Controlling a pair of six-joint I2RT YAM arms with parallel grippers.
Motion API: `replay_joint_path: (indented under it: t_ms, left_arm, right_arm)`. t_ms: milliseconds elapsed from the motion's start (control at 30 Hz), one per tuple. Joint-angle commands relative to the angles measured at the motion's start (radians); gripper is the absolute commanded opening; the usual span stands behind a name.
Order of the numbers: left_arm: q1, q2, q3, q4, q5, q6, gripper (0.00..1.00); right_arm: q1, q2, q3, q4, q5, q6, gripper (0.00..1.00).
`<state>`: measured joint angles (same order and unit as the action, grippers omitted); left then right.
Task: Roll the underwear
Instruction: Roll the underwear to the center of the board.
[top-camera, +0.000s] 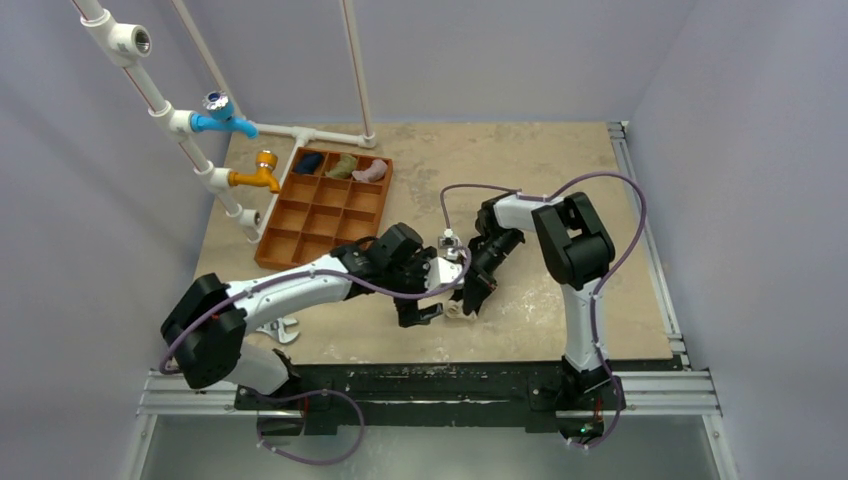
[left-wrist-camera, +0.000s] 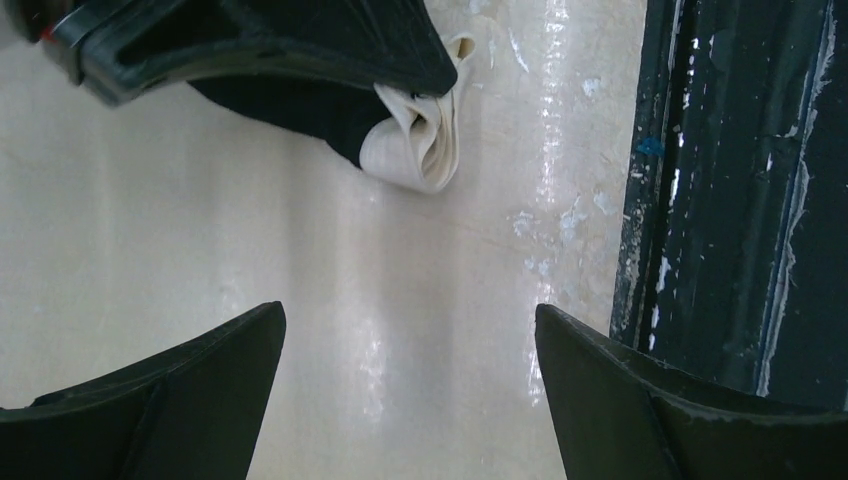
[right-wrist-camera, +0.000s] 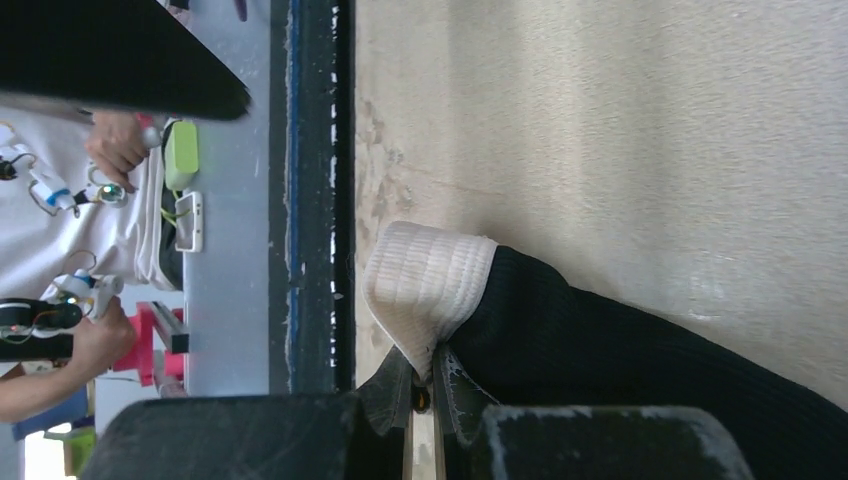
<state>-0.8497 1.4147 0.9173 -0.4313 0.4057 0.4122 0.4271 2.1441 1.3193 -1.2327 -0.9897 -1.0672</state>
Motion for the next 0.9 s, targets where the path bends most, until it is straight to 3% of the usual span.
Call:
replay_joint_path:
  t_ms: [0, 433, 667, 867]
  left_arm:
    - [-0.090, 0.067, 0.026, 0.192, -0.093, 0.006, 0.95]
    - [-0.224, 0.205, 0.043, 0.346, -0.133, 0.029, 0.93]
    - [-0.258, 0.236, 0.017, 0.415, -0.179, 0.029, 0.84]
    - [-0.276, 0.262, 0.007, 0.474, -0.200, 0.031, 0.69]
  right_arm:
    - [0.002, -0.013, 0.010, -0.110, -0.038, -0.104, 0.00]
    - [-0.011, 0.006, 0.000, -0.127, -0.031, -0.140, 0.00]
    - [-0.016, 0.005, -0.004, -0.124, -0.029, -0.138, 0.00]
    - [-0.016, 0.008, 0.000, -0.125, -0.027, -0.134, 0.00]
